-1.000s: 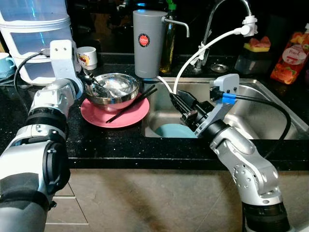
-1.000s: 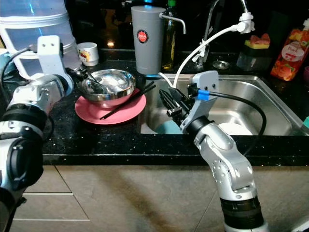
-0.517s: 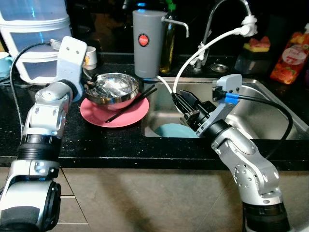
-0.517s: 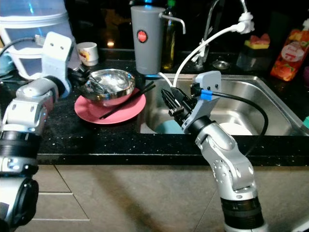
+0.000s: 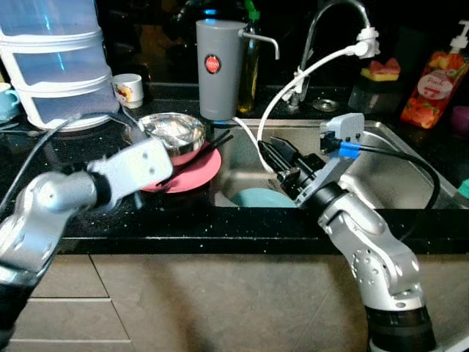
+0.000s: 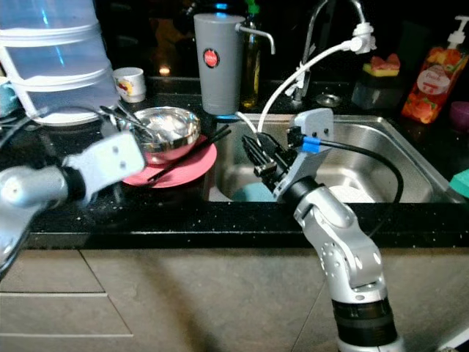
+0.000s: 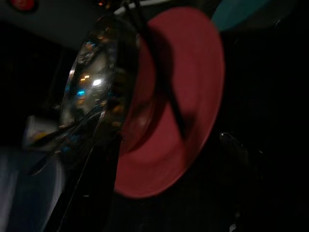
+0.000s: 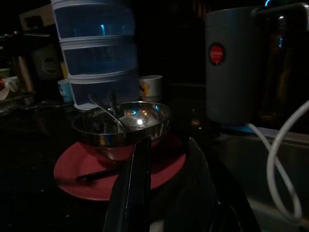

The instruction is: Kitchen organization

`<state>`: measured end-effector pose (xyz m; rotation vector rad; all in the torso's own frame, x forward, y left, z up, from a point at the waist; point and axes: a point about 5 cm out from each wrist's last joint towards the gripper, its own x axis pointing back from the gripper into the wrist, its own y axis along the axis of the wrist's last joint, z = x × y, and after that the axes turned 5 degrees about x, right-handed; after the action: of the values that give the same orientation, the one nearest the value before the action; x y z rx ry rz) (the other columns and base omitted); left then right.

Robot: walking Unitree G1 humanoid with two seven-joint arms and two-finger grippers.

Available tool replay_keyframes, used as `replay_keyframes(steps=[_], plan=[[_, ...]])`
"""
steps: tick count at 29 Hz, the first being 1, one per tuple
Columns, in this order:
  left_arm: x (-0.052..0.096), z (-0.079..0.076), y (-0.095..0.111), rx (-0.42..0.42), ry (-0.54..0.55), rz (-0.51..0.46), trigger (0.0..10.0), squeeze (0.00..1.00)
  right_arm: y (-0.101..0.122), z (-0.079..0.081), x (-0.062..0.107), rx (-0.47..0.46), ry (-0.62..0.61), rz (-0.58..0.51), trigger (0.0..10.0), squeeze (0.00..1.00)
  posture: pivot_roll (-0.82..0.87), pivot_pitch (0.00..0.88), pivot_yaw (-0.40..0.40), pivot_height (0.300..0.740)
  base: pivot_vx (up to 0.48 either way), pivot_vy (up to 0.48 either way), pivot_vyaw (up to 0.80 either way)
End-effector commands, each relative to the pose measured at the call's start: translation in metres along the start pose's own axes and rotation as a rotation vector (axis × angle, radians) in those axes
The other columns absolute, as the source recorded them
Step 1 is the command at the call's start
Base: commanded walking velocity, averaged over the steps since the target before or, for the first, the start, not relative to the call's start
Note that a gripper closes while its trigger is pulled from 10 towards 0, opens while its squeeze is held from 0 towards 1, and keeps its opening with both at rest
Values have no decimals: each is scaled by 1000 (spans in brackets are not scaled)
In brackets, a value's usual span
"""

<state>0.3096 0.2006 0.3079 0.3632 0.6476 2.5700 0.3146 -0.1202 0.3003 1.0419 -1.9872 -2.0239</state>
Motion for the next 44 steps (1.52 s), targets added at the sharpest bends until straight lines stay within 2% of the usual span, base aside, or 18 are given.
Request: replay_keyframes(steps=[1, 4, 7, 9, 12, 16, 20, 27, 33, 40, 43, 44], plan=[[2, -9, -8, -97, -31, 33, 10000, 0, -3, 1, -1, 4, 4, 4, 10000, 0, 141, 159, -48, 740, 0, 0, 0], [3, -14, -12, -146, -44, 39, 10000, 0, -2, 1, -1, 3, 4, 2, 10000, 0, 148, 166, -47, 740, 0, 0, 0], [2, -23, -17, -250, -81, 27, 10000, 0, -3, 1, -1, -1, 3, 1, 10000, 0, 149, 169, -48, 740, 0, 0, 0], [2, -23, -17, -250, -81, 27, 10000, 0, -3, 1, -1, -1, 3, 1, 10000, 0, 149, 169, -48, 740, 0, 0, 0], [-6, -30, -17, -333, -112, -5, 10000, 0, -3, 1, -1, -4, 2, -1, 10000, 0, 144, 172, -47, 740, 0, 0, 0], [-13, -34, -15, -378, -128, -40, 10000, 0, -2, 1, -1, -6, 0, -5, 10000, 0, 141, 174, -45, 740, 0, 0, 0], [-17, -35, -17, -385, -135, -49, 10000, 0, -1, 1, -1, -7, -2, -6, 10000, 0, 139, 175, -44, 740, 0, 0, 0], [-26, -40, -19, -348, -158, -68, 10000, 0, -1, 1, -1, -7, -7, -9, 10000, 0, 137, 175, -43, 740, 0, 0, 0], [-41, -54, -29, -336, -204, -51, 10000, 0, 0, 0, -1, -5, -13, -12, 10000, 0, 128, 180, -41, 740, 0, 0, 0], [-48, -60, -40, -354, -217, -20, 10000, 0, 1, 0, -1, -4, -15, -11, 10000, 0, 128, 180, -41, 740, 0, 0, 0], [-53, -61, -46, -373, -211, 8, 8118, 0, 1, 0, -1, -4, -15, -13, 10000, 0, 126, 182, -44, 740, 0, 0, 0], [-54, -60, -47, -379, -203, 17, 3529, 0, 1, 0, -1, -4, -16, -14, 10000, 0, 126, 182, -44, 740, 0, 0, 0]])
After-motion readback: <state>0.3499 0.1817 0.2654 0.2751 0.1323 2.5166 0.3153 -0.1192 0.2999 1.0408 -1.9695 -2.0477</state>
